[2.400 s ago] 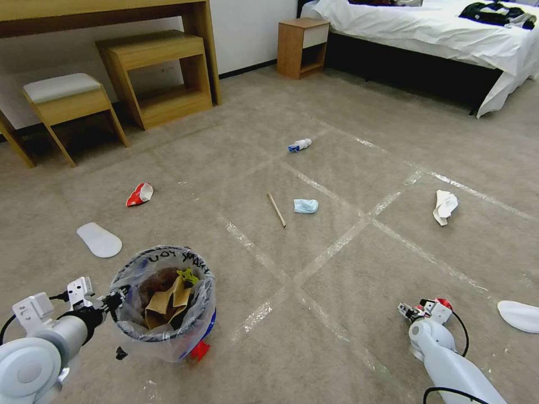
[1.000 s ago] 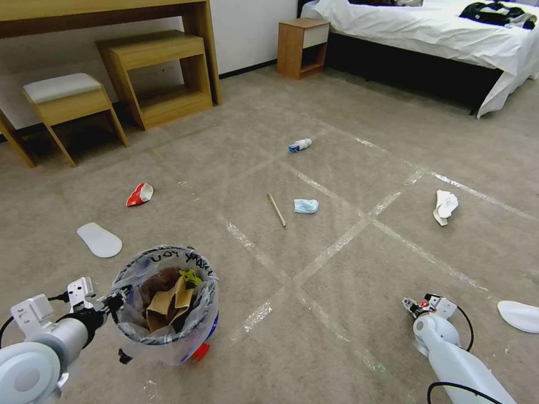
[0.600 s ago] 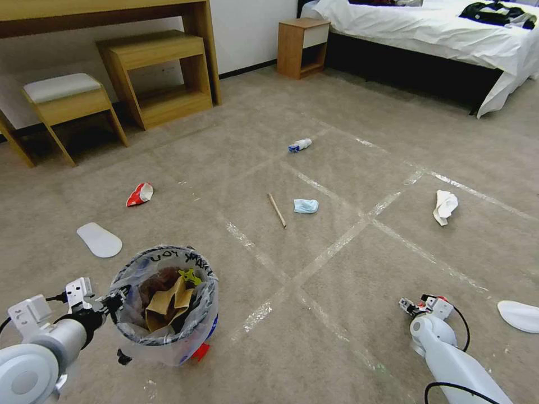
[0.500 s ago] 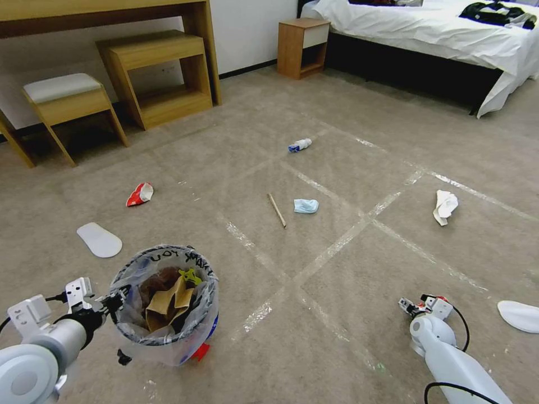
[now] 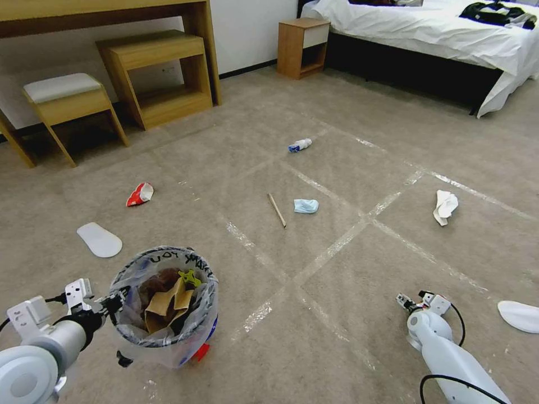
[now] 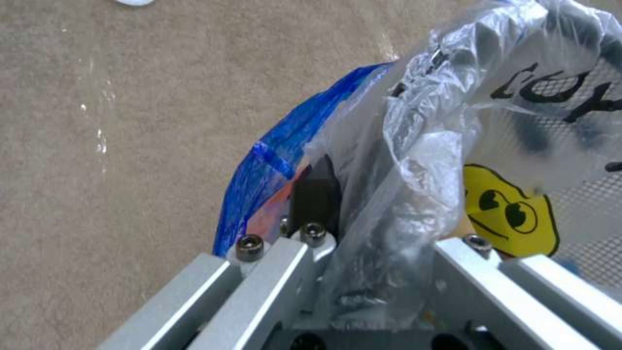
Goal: Pick up the trash bin and place the garbage on the floor into it.
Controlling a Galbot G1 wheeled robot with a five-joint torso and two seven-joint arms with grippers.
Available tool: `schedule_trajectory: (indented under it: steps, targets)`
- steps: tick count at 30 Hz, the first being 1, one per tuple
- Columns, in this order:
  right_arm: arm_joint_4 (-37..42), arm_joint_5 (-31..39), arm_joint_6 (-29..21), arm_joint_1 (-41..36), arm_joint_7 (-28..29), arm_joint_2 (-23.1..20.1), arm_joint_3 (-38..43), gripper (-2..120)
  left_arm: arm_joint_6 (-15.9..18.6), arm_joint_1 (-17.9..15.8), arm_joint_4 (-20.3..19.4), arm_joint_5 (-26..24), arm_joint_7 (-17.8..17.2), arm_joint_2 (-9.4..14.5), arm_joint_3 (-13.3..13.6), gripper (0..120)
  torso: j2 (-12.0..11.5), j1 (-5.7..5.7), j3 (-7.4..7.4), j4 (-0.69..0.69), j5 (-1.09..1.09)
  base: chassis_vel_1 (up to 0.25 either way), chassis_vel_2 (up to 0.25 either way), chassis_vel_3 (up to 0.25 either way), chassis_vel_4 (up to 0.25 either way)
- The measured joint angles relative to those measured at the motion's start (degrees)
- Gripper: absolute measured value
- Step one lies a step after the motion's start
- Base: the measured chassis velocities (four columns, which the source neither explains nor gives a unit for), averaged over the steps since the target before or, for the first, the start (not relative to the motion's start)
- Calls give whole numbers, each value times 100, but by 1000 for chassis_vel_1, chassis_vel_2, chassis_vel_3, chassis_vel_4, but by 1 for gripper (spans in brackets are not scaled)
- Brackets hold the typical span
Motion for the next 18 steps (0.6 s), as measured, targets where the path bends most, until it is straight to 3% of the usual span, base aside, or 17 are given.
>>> schedule_trajectory:
  steps: [18]
  targets:
    - [-310, 69, -39, 339, 19, 104, -41, 100, 0, -87, 135, 61, 9, 29, 93, 0, 0, 0, 0, 1, 1, 0, 0, 0, 0]
